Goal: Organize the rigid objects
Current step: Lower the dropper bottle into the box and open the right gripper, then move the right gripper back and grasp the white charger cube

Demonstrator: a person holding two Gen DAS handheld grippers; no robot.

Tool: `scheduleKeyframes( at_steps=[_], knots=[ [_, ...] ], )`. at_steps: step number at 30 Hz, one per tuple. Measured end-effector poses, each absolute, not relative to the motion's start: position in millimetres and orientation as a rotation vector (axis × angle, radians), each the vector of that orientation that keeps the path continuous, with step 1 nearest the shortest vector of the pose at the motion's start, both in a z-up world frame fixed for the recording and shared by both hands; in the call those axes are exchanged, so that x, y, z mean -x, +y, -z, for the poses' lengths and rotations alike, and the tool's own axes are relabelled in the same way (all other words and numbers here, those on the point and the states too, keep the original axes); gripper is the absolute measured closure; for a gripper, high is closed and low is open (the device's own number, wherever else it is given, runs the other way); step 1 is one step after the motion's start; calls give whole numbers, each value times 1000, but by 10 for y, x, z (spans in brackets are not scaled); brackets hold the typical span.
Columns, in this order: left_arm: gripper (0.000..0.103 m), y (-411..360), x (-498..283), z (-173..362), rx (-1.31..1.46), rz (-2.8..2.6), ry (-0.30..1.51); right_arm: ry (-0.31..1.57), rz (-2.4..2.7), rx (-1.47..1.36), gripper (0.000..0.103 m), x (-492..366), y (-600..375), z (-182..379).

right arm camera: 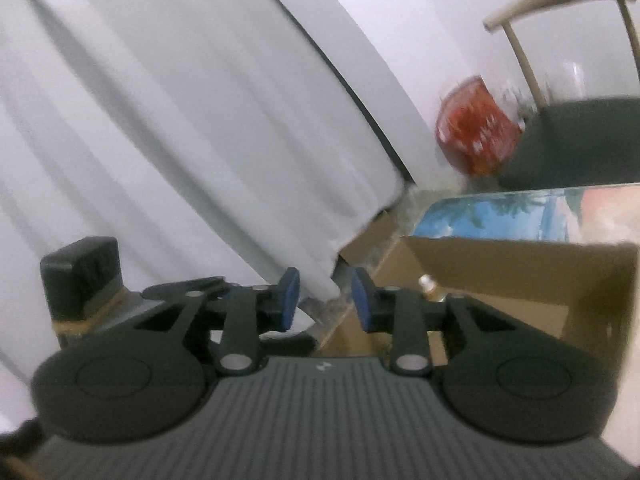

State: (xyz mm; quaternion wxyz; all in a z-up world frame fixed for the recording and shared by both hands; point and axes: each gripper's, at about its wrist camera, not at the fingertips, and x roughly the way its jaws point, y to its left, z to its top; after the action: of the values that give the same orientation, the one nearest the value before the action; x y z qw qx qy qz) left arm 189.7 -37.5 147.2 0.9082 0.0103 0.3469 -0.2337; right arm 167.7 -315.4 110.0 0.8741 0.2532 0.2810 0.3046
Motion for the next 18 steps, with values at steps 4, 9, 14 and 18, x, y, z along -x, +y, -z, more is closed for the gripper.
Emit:
scheduleKeyframes(
  at_steps=[4,9,14,18],
  knots=[
    [11,-29,-1255,-1357,27,436,660,537,-680,-520,58,-984,-3081,-1041],
    [10,376,-861,-862,152,329,750,635,-720,-568,58,-582,-2760,-542],
    [11,512,-788,-337,283,302,904,822,-767,-641,59,-616,-2251,175],
    [19,413,-827,-51,247,288,961,906,-731,-552,62,-773,-1809,548]
  ],
)
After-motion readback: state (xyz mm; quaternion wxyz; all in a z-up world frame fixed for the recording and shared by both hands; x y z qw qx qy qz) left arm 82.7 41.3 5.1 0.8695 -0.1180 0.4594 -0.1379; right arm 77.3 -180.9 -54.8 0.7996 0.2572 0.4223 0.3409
